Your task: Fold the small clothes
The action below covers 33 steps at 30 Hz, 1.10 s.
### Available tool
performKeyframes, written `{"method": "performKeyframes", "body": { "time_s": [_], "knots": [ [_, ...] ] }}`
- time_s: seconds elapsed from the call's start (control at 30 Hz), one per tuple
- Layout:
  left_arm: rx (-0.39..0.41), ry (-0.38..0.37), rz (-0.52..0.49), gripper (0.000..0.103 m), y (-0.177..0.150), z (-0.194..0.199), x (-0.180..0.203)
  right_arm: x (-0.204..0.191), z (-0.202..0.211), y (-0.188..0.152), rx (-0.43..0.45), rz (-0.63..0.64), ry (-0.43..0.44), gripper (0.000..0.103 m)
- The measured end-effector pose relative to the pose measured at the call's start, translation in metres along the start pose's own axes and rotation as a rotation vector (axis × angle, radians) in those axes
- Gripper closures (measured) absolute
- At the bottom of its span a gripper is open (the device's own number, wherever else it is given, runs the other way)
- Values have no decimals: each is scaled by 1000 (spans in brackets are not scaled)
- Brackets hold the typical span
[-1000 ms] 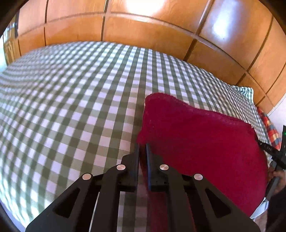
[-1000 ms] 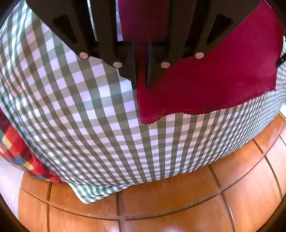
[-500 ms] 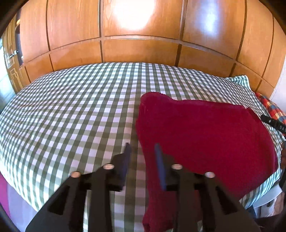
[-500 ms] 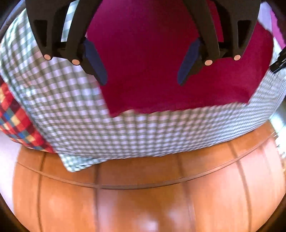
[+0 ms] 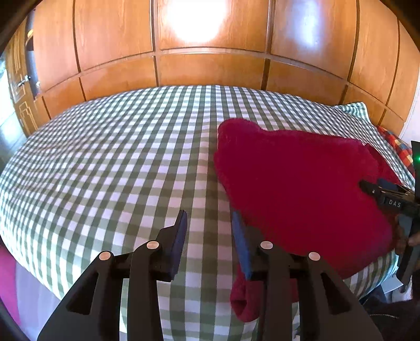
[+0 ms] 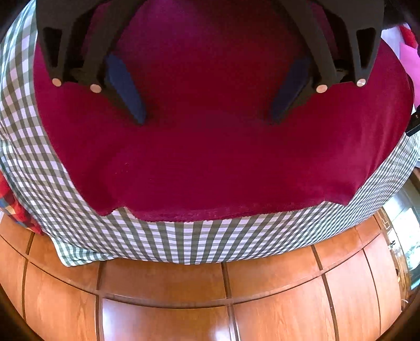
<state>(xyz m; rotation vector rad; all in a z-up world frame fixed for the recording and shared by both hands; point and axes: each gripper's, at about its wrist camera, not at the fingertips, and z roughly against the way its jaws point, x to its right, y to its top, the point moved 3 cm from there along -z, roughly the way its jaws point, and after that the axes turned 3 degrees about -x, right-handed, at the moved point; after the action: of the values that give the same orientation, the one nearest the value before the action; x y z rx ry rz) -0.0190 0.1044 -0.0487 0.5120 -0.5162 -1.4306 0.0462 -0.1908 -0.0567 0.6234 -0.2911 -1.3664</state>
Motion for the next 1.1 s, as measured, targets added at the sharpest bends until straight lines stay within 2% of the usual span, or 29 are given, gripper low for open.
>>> {"method": "performKeyframes", "body": {
  "time_s": [0.1,0.27,0.33,0.53,0.67,0.7,0.73,0.83,0.9,0.97,1.0,1.03,1.1],
  "knots": [
    [-32,-79,28,69,-6,0,-8,1,-1,2,-23,-7,23,2],
    [-76,-304,170,69,-21,13,-40,3,1,0,3,-4,42,2],
    [-78,-371,210,69,-27,19,-53,1,2,-2,18,8,35,2],
    [-86,-570,204,69,-36,29,-45,-1,4,-3,31,17,35,2],
    [-122,-590,156,70,-39,17,-26,-2,5,-5,38,21,29,2],
    [-133,-590,149,78,-40,12,-22,-2,6,-5,39,23,27,2],
    [-137,-586,124,95,-38,8,-15,-2,6,-5,38,24,26,2],
    [-64,-605,109,96,-27,27,-15,-2,7,-6,38,29,23,2],
    [-43,-537,81,96,-23,29,-21,-1,7,-6,43,32,23,2],
    [-134,-436,64,96,-36,4,-25,-2,7,-7,47,38,16,2],
    [-183,-427,81,96,-43,-9,-26,-3,7,-7,48,41,15,2],
    [-195,-450,95,96,-46,-13,-25,-3,7,-8,49,44,13,2],
    [-165,-504,119,96,-38,-6,-26,-2,8,-7,48,43,15,2]
  ]
}}
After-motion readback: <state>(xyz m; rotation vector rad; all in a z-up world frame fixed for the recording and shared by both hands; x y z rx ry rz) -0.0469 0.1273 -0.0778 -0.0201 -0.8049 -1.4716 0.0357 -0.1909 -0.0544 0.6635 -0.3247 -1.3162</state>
